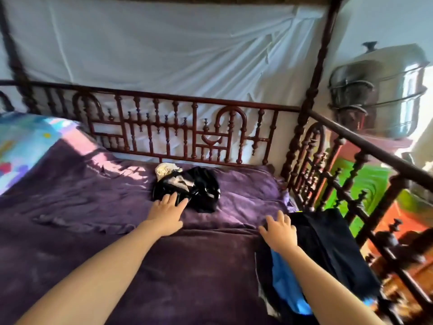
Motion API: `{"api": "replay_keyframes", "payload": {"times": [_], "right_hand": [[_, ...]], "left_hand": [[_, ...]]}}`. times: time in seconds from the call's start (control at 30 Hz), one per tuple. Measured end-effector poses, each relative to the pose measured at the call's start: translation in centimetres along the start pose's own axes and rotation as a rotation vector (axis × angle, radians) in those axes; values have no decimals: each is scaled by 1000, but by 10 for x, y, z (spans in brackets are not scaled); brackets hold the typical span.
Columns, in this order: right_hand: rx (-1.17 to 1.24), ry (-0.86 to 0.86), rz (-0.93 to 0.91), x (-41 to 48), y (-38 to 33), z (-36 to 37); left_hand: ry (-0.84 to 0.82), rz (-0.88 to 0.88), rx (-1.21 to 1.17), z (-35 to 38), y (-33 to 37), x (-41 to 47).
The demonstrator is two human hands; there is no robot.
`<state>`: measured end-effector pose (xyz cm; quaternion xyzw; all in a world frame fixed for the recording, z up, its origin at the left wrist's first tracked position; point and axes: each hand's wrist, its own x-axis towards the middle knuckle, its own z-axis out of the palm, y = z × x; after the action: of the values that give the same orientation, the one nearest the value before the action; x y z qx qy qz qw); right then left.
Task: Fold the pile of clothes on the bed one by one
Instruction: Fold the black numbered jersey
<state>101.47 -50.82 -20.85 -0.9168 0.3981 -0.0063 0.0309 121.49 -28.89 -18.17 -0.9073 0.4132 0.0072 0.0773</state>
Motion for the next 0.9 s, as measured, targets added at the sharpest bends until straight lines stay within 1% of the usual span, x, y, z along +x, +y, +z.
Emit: {"api": "replay_keyframes", "payload": {"times": [0.13,0.27,0.37,0.43,0.53,0.63,0.73,0.9], "right_hand": [[2,1,-134,-1,-58,-24],[28,62,-213,-14,-131,-45],[100,95,-263,-32,-191,-53],[103,137,-315,-44,-227,-56],[96,196,-377,-62,-270,-66],[75,250,-398,-77,-297,-72],[51,286,-350,-80,-309,-79],[71,235,-278,-72,-309,-80]], "left_hand": [[53,-87,-32,-6,-55,-30],[139,-179,-60,-8,-129,-67],[221,-205,-52,-10,-193,-101],[301,-222,-21,-10,-238,-119],[365,-251,-14,-15,-292,-139],[401,-238,-72,-16,-316,-145],[420,-186,-160,-10,-319,-144],[424,-120,-186,6,-321,-129]]}}
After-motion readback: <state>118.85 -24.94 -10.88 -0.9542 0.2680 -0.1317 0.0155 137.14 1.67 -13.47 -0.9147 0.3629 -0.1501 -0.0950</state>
